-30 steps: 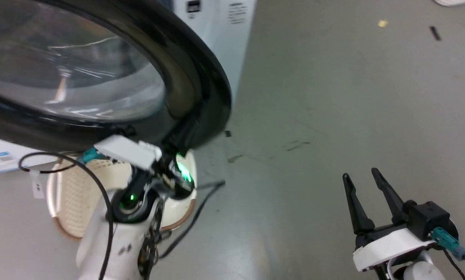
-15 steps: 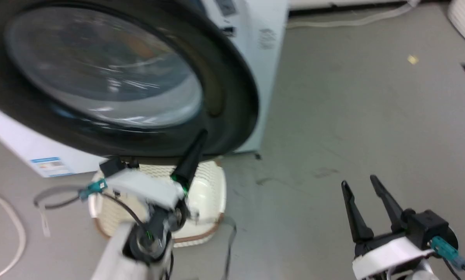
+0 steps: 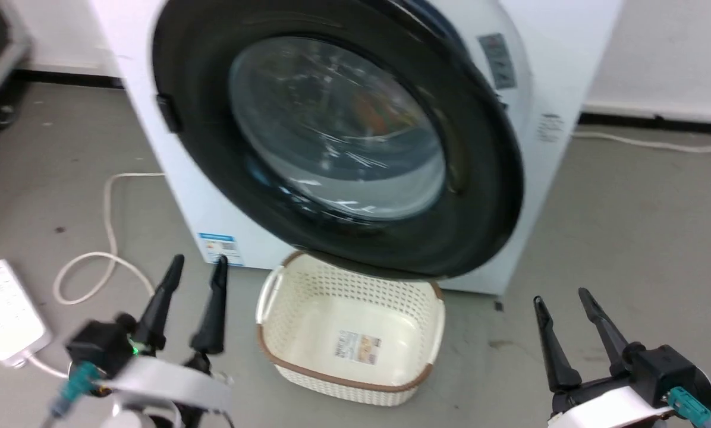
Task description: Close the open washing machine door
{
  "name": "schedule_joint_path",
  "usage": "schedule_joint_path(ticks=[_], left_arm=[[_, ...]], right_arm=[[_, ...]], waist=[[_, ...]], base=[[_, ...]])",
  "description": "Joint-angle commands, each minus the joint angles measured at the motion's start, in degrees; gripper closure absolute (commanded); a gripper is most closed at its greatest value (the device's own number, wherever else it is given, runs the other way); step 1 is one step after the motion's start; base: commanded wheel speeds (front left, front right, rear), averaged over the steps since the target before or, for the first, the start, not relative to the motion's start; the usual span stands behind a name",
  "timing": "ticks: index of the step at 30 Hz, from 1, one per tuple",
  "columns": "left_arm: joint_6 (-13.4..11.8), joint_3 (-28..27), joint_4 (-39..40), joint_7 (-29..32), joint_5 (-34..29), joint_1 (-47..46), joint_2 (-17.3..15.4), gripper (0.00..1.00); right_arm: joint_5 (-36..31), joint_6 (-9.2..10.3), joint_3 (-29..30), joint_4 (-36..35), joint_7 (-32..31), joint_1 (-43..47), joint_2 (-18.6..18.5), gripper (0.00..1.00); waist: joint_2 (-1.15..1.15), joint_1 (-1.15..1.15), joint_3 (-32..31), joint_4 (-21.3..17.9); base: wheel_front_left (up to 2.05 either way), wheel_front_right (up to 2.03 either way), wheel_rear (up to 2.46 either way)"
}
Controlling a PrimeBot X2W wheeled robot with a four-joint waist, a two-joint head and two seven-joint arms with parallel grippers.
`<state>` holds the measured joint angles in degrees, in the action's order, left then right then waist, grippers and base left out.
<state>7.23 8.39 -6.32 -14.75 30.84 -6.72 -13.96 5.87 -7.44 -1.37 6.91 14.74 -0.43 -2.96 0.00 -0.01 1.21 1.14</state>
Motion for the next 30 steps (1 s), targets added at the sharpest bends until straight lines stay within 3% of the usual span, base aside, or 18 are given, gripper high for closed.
schedule_joint_path(ticks=[1,4,8,12,13,14,15,22,30], left_arm=[[0.3,-1.0,1.4,-0.2,-4.8,1.8,1.5,0.00],[0.3,-3.0,2.9,-0.2,-14.3,3.9,3.4,0.00],[0.2,-3.3,3.0,-0.2,-22.4,5.7,5.0,0.00],[-0.9,-3.7,2.7,-0.2,-26.2,6.6,6.7,0.00],[-1.1,-3.9,2.8,-0.2,-26.7,6.7,7.0,0.00],[-1.4,-4.0,2.8,-0.2,-27.2,6.7,7.3,0.00],[-1.5,-3.9,2.8,-0.2,-27.7,6.7,7.5,0.00],[-2.3,-3.2,2.8,-0.2,-28.6,4.1,9.3,0.00],[-2.4,-2.0,3.2,-0.2,-28.6,0.0,10.3,0.00]], right_arm=[[-0.5,-0.05,0.0,-0.2,0.3,0.7,0.1,0.00],[-0.7,-0.05,0.1,0.0,0.3,0.8,0.1,0.00],[-0.7,-0.05,-0.5,0.4,0.3,0.8,0.1,0.00],[-1.5,-0.05,-1.6,1.1,0.3,0.5,-0.1,0.00],[-1.5,-0.05,-2.1,1.3,0.3,0.2,-0.3,0.14],[-1.5,-0.05,-2.5,1.5,0.3,-0.2,-0.6,0.62],[-1.3,-0.05,-2.9,1.8,0.3,-0.7,-0.9,1.00],[-0.7,-0.05,-7.7,3.5,0.3,-8.1,-6.2,1.00],[4.8,-0.05,-11.3,10.0,0.3,-22.6,-15.7,1.00]], waist=[[0.00,0.01,-1.2,2.1],[0.00,0.01,-1.2,3.1],[0.00,0.01,-1.0,3.9],[0.00,0.01,-0.1,4.7],[0.00,0.01,0.3,4.9],[0.00,0.01,0.9,5.2],[0.00,0.01,1.6,5.5],[0.00,0.01,8.1,8.1],[0.00,0.01,15.8,10.9]], base=[[0.00,0.00,0.00],[0.00,0.00,0.00],[0.00,0.00,0.00],[0.00,0.00,0.00],[0.00,0.00,0.00],[0.00,0.00,0.00],[0.00,0.00,0.00],[0.00,0.00,0.00],[0.00,0.00,0.00]])
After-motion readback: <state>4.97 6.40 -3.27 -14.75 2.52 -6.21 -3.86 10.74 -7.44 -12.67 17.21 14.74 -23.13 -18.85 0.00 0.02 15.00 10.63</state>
